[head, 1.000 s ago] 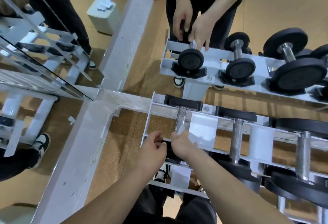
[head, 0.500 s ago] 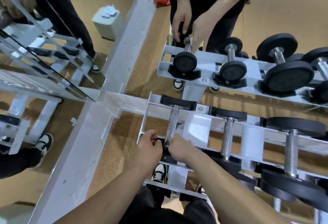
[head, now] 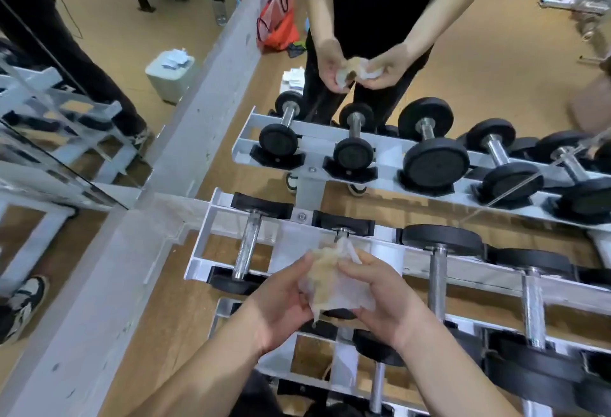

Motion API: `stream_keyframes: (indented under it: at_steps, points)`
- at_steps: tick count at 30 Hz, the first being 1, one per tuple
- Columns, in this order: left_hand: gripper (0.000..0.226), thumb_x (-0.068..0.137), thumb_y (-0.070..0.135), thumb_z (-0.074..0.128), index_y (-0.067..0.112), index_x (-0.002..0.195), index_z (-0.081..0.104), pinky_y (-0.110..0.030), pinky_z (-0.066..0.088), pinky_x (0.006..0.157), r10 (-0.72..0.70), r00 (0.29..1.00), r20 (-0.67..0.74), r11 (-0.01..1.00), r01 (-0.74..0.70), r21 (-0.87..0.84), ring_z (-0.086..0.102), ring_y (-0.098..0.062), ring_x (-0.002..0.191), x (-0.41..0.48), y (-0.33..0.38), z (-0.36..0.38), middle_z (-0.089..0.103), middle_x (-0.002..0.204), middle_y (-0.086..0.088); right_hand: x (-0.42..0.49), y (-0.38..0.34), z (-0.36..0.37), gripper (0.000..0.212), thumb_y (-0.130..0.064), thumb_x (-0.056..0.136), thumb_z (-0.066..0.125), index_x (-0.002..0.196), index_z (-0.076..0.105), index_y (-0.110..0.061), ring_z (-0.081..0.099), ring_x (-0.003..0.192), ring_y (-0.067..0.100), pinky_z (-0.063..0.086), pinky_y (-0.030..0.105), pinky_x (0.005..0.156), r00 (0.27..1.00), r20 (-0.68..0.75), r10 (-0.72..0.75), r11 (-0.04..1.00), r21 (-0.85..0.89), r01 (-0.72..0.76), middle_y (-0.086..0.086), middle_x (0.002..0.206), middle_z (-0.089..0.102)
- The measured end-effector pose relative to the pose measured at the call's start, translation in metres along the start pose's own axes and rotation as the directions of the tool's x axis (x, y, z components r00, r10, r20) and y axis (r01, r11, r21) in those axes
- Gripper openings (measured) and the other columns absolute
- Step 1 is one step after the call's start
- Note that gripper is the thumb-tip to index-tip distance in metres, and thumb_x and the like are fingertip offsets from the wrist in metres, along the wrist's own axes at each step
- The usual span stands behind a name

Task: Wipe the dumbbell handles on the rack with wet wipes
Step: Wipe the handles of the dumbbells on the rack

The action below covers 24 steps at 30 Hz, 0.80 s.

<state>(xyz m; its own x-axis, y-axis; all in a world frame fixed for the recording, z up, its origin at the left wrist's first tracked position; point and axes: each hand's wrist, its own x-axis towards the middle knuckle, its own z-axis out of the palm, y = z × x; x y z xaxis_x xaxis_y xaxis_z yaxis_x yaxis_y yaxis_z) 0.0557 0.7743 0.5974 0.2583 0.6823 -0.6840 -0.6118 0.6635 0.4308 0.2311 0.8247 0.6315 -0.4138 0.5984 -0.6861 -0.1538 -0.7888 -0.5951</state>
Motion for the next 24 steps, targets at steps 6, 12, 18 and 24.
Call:
stream_keyframes:
  at_steps: [6, 12, 18, 24]
  points:
    - [0.06, 0.091, 0.016, 0.077, -0.005, 0.143, 0.055, -0.056, 0.04, 0.117, 0.074, 0.996, 0.041, 0.99, -0.069, -0.123, 0.056, -0.042, 0.134, 0.006, -0.028, 0.019, 0.058, 0.143, -0.028, -0.007, -0.001, -0.057, 0.033, -0.015, 0.102, 0.058, 0.132, 0.065, -0.004, 0.07, 0.117, 0.038, 0.051, 0.056, 0.107, 0.996, -0.052, 0.071, 0.997, -0.029, -0.073, 0.02, 0.124, 0.073]
    - [0.068, 0.079, 0.016, 0.087, -0.005, 0.138, 0.06, -0.049, 0.05, 0.109, 0.051, 0.989, 0.135, 0.989, -0.032, -0.142, 0.058, -0.041, 0.132, -0.001, -0.045, 0.045, 0.057, 0.143, -0.028, -0.018, 0.0, -0.081, 0.037, -0.028, 0.11, 0.047, 0.135, 0.067, -0.009, 0.071, 0.118, 0.032, 0.064, 0.044, 0.084, 0.995, -0.073, 0.064, 0.993, 0.102, -0.056, 0.016, 0.128, 0.073]
    - [0.058, 0.099, 0.013, 0.063, -0.009, 0.149, 0.044, -0.054, 0.02, 0.127, -0.047, 0.985, 0.164, 0.986, 0.072, -0.149, 0.03, -0.045, 0.151, 0.01, -0.063, 0.049, 0.037, 0.158, -0.033, -0.002, 0.01, -0.087, 0.033, -0.025, 0.108, 0.054, 0.128, 0.067, -0.002, 0.072, 0.112, 0.036, 0.055, 0.055, 0.101, 0.975, -0.207, 0.083, 0.997, 0.027, -0.079, 0.019, 0.117, 0.076]
    - [0.044, 0.095, 0.018, 0.068, -0.004, 0.132, 0.063, -0.056, 0.041, 0.116, 0.099, 0.98, -0.172, 0.991, -0.082, 0.105, 0.065, -0.041, 0.121, 0.021, -0.03, 0.031, 0.069, 0.126, -0.027, 0.029, 0.016, -0.08, 0.025, -0.025, 0.106, 0.058, 0.116, 0.072, -0.007, 0.068, 0.069, 0.022, 0.061, 0.044, 0.077, 0.948, -0.299, 0.105, 0.987, -0.088, -0.137, 0.005, 0.086, 0.075]
